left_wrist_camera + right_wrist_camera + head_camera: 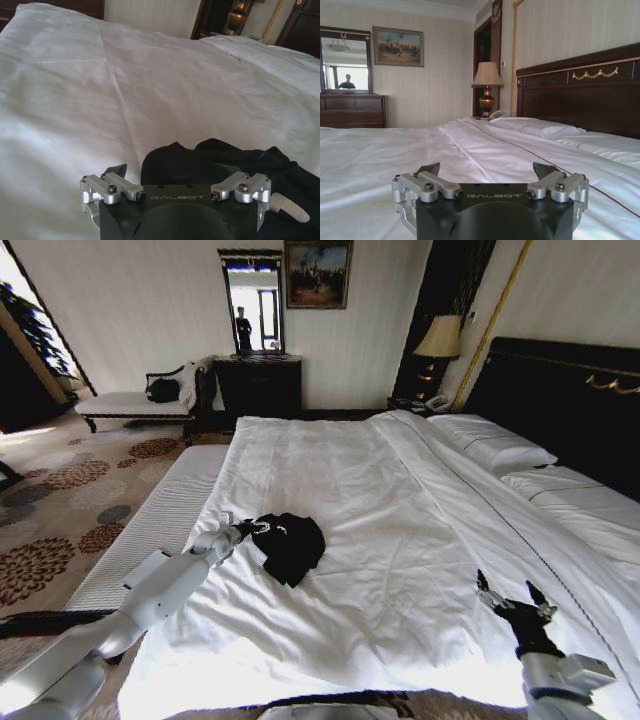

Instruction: Fold the clothes on the bed.

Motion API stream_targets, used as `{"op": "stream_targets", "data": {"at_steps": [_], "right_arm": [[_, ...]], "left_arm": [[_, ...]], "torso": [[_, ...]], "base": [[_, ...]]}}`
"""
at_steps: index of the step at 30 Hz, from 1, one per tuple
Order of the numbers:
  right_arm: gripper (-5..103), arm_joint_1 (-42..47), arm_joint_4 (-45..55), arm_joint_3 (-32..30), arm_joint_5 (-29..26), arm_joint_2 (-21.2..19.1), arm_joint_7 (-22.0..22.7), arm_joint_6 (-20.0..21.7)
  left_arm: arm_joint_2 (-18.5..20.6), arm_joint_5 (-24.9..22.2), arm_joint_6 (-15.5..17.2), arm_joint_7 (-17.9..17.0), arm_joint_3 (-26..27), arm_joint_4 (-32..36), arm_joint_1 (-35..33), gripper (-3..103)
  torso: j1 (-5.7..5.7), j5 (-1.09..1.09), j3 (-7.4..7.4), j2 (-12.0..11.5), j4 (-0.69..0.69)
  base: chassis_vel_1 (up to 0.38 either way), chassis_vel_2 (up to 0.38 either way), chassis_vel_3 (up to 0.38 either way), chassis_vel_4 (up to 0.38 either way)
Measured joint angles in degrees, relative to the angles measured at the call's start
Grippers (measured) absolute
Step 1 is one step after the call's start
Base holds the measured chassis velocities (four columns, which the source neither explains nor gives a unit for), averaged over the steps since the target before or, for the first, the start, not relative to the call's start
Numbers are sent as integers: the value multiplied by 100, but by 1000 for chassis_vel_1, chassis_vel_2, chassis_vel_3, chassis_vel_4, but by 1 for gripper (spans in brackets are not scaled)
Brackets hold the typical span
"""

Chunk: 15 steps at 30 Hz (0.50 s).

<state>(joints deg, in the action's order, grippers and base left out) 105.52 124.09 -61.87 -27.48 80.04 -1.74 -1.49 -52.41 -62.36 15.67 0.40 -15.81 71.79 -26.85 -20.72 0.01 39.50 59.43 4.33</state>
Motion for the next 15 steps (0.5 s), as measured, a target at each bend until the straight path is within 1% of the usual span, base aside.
{"op": "stream_targets", "data": {"at_steps": [3,5,7,11,12,14,15], "right_arm": [[100,-8,0,0,-1,-9,0,8],[100,-19,15,0,-4,-21,3,26],[100,-20,22,-1,-6,-25,4,31],[100,-6,28,-18,-15,-29,9,36],[100,-6,28,-18,-15,-29,9,36],[100,1,28,-23,-18,-29,10,36],[100,-1,29,-23,-18,-30,12,37]], "left_arm": [[2,4,0,0,-48,12,-1,100],[-24,11,-1,0,-69,10,3,91],[-39,11,-1,0,-69,4,7,91],[-68,-81,-1,0,-65,-15,16,70],[-68,-81,-1,0,-65,-15,16,70],[-56,-132,-1,0,-33,-5,12,58],[-50,-154,-1,0,-12,9,3,58]], "torso": [[0,0,0,0,0],[0,0,0,0,0],[0,-1,0,0,0],[0,0,0,0,1],[0,0,0,0,1],[0,0,0,0,1],[0,0,0,0,1]], "base": [[0,0,0,0],[0,0,0,0],[0,0,0,0],[0,0,0,0],[0,0,0,0],[0,0,0,0],[0,0,0,0]]}}
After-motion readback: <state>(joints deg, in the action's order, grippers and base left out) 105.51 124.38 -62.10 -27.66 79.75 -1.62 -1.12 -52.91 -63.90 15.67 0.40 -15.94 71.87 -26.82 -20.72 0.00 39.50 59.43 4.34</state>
